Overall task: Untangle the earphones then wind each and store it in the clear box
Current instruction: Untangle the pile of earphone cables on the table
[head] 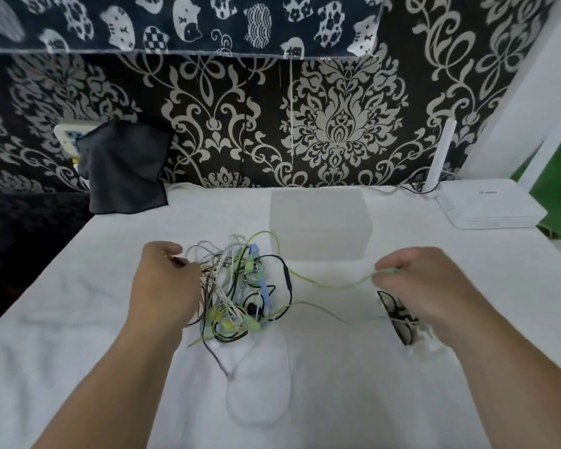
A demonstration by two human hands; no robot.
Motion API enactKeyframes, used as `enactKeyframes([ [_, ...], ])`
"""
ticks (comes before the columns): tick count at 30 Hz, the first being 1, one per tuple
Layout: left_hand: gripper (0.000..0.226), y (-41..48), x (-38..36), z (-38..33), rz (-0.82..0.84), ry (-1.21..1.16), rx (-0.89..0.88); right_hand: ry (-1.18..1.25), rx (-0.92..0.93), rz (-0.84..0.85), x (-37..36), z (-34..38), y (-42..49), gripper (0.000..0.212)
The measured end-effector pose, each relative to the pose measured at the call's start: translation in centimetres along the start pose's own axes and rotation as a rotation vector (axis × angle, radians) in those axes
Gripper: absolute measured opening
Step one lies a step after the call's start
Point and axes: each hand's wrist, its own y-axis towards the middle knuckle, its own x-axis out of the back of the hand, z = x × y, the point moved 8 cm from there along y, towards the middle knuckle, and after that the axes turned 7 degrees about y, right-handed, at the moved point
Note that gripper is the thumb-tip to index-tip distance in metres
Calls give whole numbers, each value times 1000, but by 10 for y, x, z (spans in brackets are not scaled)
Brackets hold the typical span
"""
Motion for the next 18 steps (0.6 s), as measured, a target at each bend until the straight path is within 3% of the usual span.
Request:
enactKeyframes([
  [3, 58, -2, 6, -4, -25, 91, -81, -269, 20, 62, -14, 1, -2, 41],
  [6, 71, -22, 9, -36, -113, 339, -405, -561, 163, 13, -17, 17, -8, 69],
  [10, 48, -43, -14, -55, -2, 396, -690, -326, 343, 174, -45, 31, -19, 69],
  [12, 36, -47, -28, -51, 69, 419, -714, -191, 462, 209, -61, 36, -24, 54],
  [14, 47, -48, -43, -41, 139, 514, -685, -80, 546, 207, -74, 41, -28, 43],
  [16, 51, -48, -53, -33, 186, 568, -617, -15, 595, 178, -79, 46, -30, 41],
  [18, 35, -51, -56, -35, 186, 521, -661, 46, 622, 172, -80, 50, -31, 44],
])
